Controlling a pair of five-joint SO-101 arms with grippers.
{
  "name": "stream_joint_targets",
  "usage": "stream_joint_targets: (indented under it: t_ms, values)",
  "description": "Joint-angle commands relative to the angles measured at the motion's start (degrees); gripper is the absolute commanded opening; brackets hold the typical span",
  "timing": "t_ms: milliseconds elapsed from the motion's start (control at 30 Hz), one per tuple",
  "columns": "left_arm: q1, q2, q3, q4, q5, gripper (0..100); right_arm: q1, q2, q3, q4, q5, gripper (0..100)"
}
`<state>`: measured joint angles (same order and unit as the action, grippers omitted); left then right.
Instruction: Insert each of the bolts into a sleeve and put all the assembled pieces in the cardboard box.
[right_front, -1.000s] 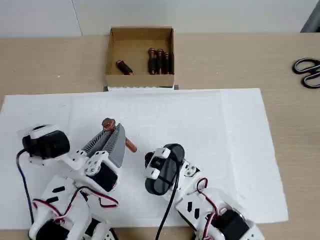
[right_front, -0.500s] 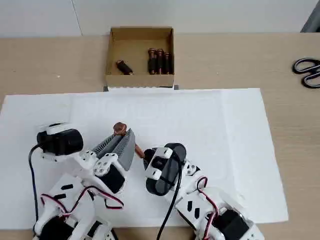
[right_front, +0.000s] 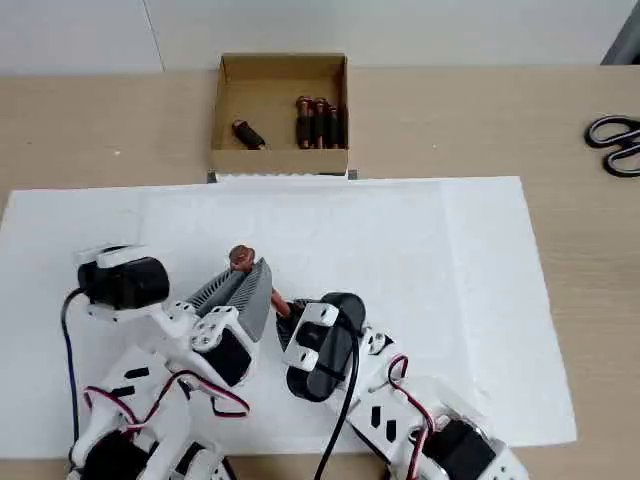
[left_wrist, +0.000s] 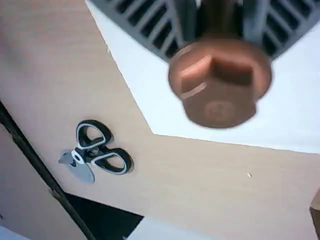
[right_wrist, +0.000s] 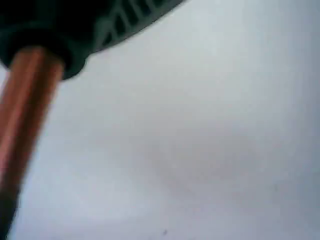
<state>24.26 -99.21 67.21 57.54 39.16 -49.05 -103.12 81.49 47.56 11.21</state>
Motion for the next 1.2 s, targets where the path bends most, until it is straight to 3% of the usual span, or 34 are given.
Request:
stream_joint_targets:
  t_ms: [0, 233, 467, 767, 900, 1167]
  values:
    - [0.09, -0.44, -0.22, -1.49, 0.26, 1, -0.31, -0.31, -0.79, -2.42, 0.70, 0.2]
    - [4.40, -0.44, -0.22, 2.20, -0.09, 1, -0.31, -0.31, -0.79, -2.59, 0.79, 0.2]
    - [8.18, -0.44, -2.95, 8.44, -6.15, 1, -0.22, -0.40, -0.79, -2.77, 2.99, 0.2]
    - [8.44, -0.26, -3.12, 17.58, -9.23, 1, -0.22, -0.48, -0.88, -2.77, 2.99, 0.2]
    - [8.44, -0.44, -3.38, 18.11, -11.34, 1, -0.22, -0.48, -0.88, -2.77, 2.99, 0.2]
    - [8.18, -0.26, -3.56, 19.34, -11.43, 21, -0.22, -0.48, -0.79, -2.42, 2.99, 0.2]
